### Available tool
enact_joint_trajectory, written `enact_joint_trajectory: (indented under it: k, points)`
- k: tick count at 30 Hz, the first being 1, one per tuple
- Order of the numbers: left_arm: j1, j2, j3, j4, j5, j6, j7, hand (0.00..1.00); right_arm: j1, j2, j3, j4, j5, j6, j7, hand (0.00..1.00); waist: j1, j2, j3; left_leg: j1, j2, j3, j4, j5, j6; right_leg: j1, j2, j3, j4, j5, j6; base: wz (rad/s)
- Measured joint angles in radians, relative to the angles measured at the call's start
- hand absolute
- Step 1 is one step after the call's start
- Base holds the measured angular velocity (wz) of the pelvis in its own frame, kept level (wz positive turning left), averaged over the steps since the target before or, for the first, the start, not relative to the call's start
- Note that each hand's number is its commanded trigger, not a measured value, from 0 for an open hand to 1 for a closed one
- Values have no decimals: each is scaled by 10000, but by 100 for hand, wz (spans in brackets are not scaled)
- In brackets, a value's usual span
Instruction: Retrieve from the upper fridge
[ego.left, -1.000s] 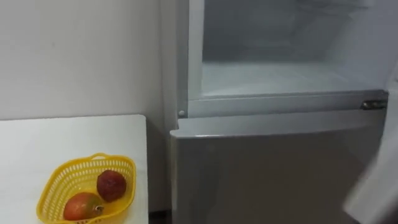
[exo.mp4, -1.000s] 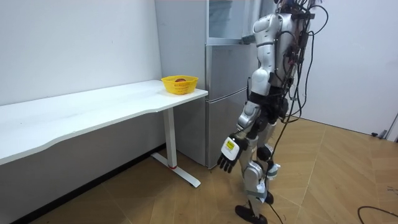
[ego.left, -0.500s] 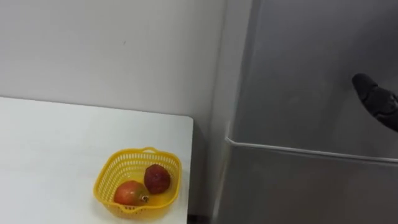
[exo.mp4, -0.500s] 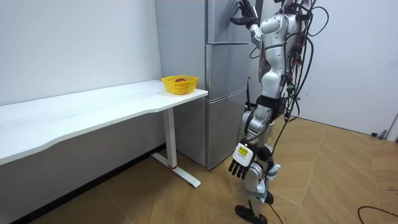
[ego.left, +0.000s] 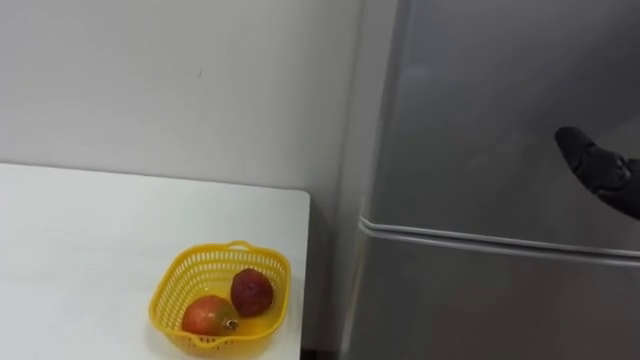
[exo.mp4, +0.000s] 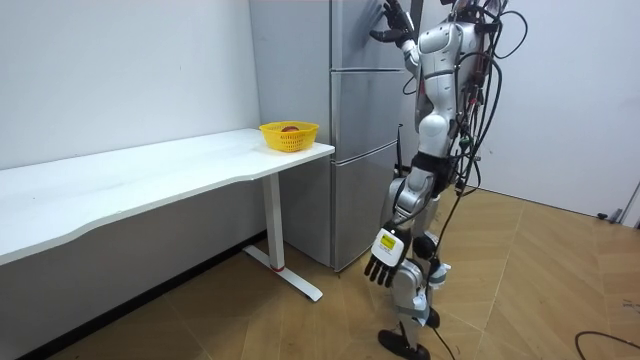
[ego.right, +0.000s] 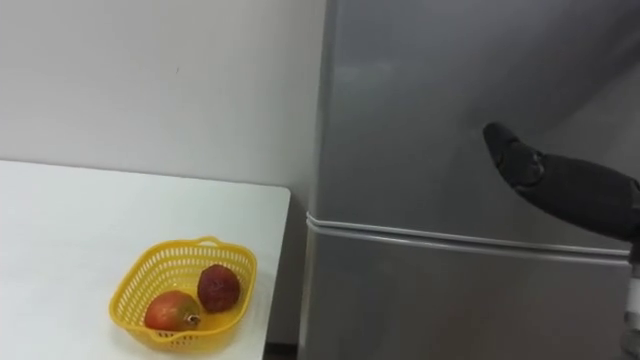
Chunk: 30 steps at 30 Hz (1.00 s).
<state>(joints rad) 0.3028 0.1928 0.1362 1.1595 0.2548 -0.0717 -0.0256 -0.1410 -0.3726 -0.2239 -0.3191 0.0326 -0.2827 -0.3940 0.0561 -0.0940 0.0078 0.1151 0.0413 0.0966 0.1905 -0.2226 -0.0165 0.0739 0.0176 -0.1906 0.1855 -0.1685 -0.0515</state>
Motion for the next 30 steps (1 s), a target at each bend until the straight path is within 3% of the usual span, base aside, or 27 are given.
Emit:
enact_joint_trajectory:
  k: [4, 7, 11, 18, 21, 26, 30]
  points:
    - [-12, -48, -1, -5, 227, 11, -123, 0, 90, 0, -73, 15, -8, -1, -96, 0, -44, 25, -12, 0, 0, -13, -9, 0, 0, -13, 9, 13, -15, -1, 1, 1]
    - [5, -91, 2, -6, 198, 180, -125, 0, 159, -1, -397, 16, 370, 7, -293, 0, -244, 41, -22, -68, 0, -20, -7, -1, 1, -64, 12, 2, -8, -6, 6, 3]
    - [3, -110, 177, -2, 168, 287, 22, 0, 388, -6, -1185, 27, 1723, 20, -791, 0, -514, 21, -109, -97, 1, 10, -32, -1, 1, -147, 20, 109, 6, -5, 5, -4]
    - [38, -97, 185, -73, 129, 275, 242, 0, 1246, -16, -2135, 820, 2336, 143, -2095, 0, -1094, 17, -113, -5, 0, 173, -54, 0, 1, -106, 15, 261, -51, -16, 18, -6]
    - [43, -101, 261, -259, 129, 274, 232, 0, 1933, -14, -2559, 878, 2417, 141, -2521, 0, -1084, 10, -132, -4, 26, 392, -64, 0, 1, -196, 25, 410, -115, -11, 18, -13]
    - [66, -94, 362, -354, -3, 281, 330, 0, 2145, -14, -3047, 1932, 3516, 157, -3196, 0, -1142, 27, -148, 73, 39, 608, -89, 0, 1, -219, 33, 538, -118, 9, 25, -14]
    - [82, -97, 374, -398, -97, 296, 366, 0, 2222, 13, -3093, 3294, 3706, 239, -3450, 0, -1167, 201, -115, 135, 25, 681, -122, -1, 1, -200, 29, 611, -120, 10, 39, -9]
